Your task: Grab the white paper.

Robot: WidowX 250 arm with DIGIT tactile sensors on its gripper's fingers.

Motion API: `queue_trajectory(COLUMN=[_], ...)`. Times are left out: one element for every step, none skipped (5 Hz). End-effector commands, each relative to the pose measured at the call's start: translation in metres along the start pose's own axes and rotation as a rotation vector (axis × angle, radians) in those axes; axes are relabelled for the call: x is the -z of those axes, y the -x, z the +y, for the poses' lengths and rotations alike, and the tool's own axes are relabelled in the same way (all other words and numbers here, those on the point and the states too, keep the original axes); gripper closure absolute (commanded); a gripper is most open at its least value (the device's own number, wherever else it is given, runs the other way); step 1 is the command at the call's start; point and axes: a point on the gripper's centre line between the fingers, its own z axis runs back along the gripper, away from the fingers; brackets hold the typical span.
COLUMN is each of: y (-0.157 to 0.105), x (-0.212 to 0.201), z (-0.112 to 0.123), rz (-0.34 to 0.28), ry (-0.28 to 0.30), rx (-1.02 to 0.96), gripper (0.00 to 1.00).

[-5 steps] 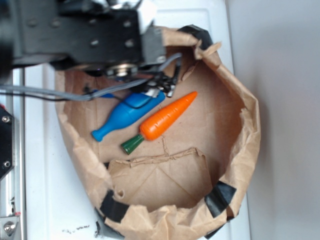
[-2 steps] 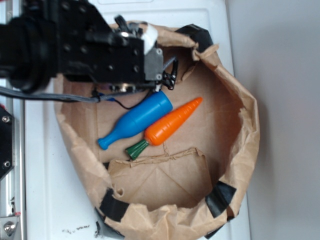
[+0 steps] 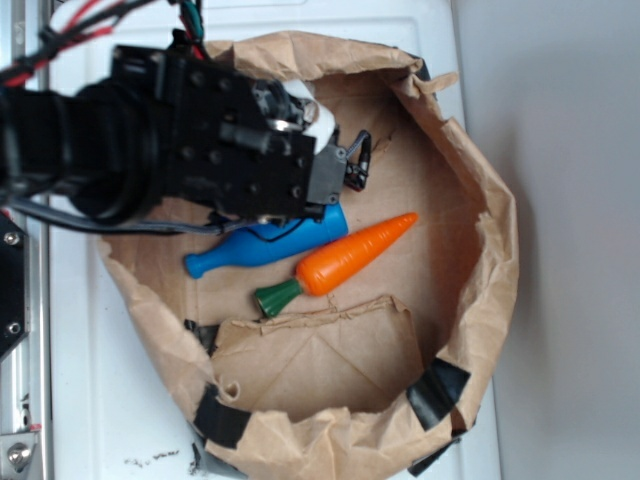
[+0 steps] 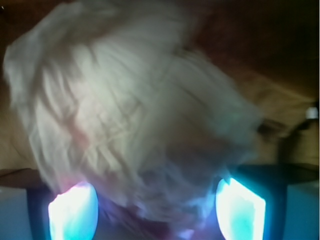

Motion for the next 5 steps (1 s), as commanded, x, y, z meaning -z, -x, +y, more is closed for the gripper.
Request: queue_trajectory(y=[-0.005,-0.004,-0.005,-0.006,-0.008], x=[-0.009,-0.014,-0.015,-0.029,-0.04], z=[-0.011,-0.006,-0.007,-0.002,0.001], rz=[-0.022,-0.013,-0.01,0.005,0.024], ry=[0.068,0.082,0.089,0.125,0.144], rx=[-0.022,-0.002,0.005,0.02,0.031], gripper=[1.0,1.0,1.0,1.0,1.0])
